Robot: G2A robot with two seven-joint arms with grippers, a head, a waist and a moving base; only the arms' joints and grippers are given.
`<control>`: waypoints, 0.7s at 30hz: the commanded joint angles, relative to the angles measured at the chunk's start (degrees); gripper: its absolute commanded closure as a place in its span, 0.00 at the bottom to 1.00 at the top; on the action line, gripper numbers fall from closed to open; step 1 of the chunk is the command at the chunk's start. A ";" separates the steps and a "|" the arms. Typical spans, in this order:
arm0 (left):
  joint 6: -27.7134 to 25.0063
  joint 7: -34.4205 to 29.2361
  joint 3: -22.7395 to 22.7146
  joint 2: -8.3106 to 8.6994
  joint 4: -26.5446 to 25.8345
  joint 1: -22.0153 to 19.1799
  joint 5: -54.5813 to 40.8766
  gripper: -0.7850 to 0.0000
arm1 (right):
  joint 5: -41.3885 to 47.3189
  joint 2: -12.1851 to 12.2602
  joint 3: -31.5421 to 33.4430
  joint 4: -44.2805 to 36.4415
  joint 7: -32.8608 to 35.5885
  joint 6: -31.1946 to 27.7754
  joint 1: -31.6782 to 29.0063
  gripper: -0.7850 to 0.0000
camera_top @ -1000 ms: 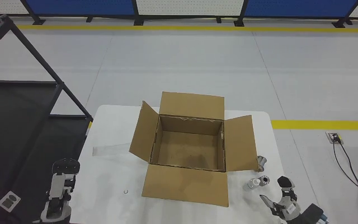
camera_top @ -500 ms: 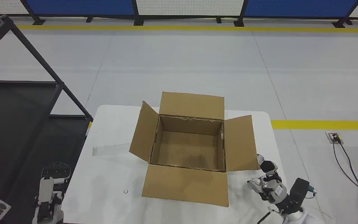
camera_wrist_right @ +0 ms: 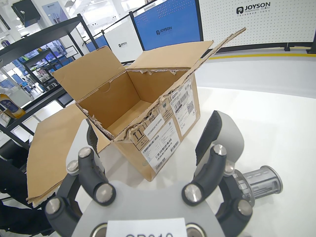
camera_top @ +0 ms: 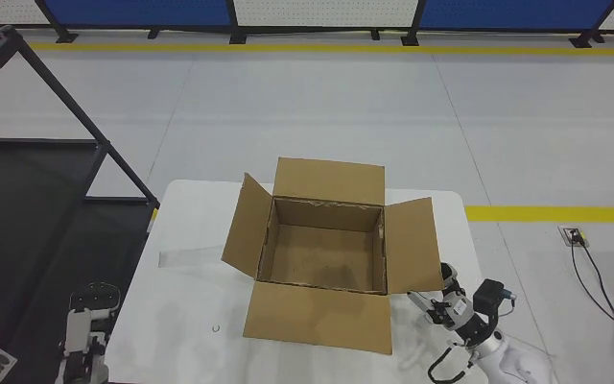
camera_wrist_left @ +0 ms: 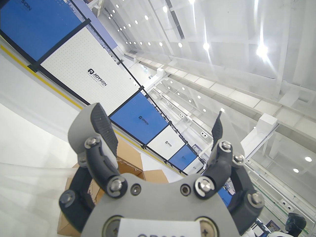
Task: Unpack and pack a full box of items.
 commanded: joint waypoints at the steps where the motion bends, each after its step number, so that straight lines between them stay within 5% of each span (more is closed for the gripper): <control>1: 0.17 0.26 -0.22 -0.06 0.20 0.13 0.00 0.00 | 0.00 0.00 0.00 0.00 -0.01 0.00 0.00 0.00; 6: 0.26 -0.07 -0.21 -0.14 0.42 -0.13 0.09 0.00 | 1.97 -0.02 -0.05 -0.40 1.26 -1.34 -1.04 0.00; 15: 0.78 -1.29 0.60 -0.23 0.03 -1.10 0.80 0.00 | 19.01 -0.37 -3.60 3.32 21.24 -2.13 3.09 0.00; 21: 0.95 -1.35 0.20 -0.29 0.40 -1.22 0.81 0.00 | 24.38 -0.71 -5.71 6.30 27.12 -3.40 6.61 0.00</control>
